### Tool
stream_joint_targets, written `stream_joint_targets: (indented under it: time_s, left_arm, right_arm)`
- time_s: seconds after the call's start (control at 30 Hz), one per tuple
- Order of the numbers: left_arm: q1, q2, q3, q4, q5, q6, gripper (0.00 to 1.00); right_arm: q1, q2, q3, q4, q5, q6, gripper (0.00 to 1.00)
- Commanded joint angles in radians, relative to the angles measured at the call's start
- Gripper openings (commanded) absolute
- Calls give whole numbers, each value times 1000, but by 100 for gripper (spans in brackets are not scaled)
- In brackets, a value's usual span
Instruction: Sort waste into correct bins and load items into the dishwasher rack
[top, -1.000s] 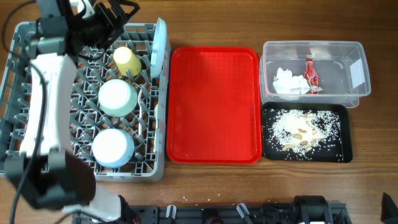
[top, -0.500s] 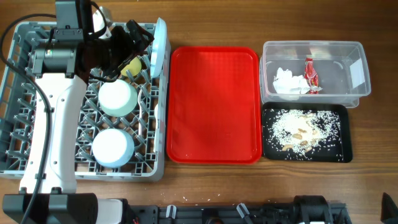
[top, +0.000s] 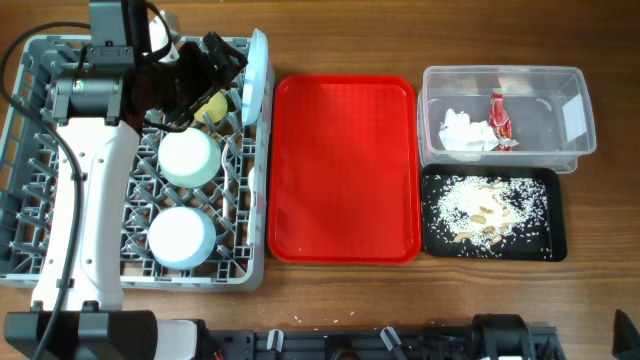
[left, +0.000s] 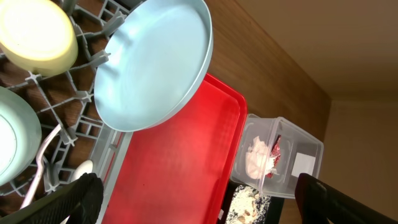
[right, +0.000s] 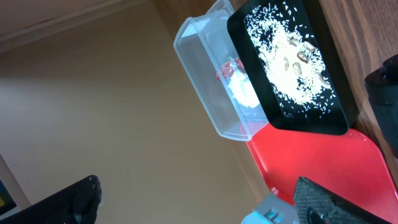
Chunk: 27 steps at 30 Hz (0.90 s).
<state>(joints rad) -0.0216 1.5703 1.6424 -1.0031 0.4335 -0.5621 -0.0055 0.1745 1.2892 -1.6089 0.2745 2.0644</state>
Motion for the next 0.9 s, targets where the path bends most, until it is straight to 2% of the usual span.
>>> stream_joint_targets:
  time_s: [0.0,0.13,0.23,0.27,0.3,0.37,0.47,0.5,0.67,0.77,0.87]
  left_arm:
    - [-3,-11,-2,-1,-13,8,100]
    - [-3,-11,-2,-1,-13,8,100]
    - [-3,-11,-2,-1,-13,8,100]
    - [-3,-11,-2,-1,-13,8,100]
    - [-3,-11,-2,-1,-13,8,100]
    - [-3,-11,-2,-1,-13,8,100]
    - [-3,-11,-2,-1,-13,8,100]
    - [-3,-11,-2,-1,-13,8,100]
    - [-3,-11,-2,-1,-13,8,100]
    - [-3,-11,-2,-1,-13,8,100]
    - [-3,-11,-2,-1,-13,8,100]
  right_arm:
    - [-3,-10,-2,2,18,6,100]
    - [-3,-10,-5,2,117,7,100]
    - [-3,-9,-74,205,177,-12,100]
    - [-3,-14,-123,314,195,-74,100]
    - [-3,-18,-190,470,211,-211,100]
    - [-3,-24,-356,885,159,-579,100]
    - [-3,-50,-616,1446,-105,-1064,100]
    - [-3,-66,-682,1506,-153,-1102,100]
    - [16,-172,-935,1501,-168,-1129,100]
    - [29,-171,-1013,1500,-182,-1238,100]
    - [61,-171,-1091,1502,-186,-1459,100]
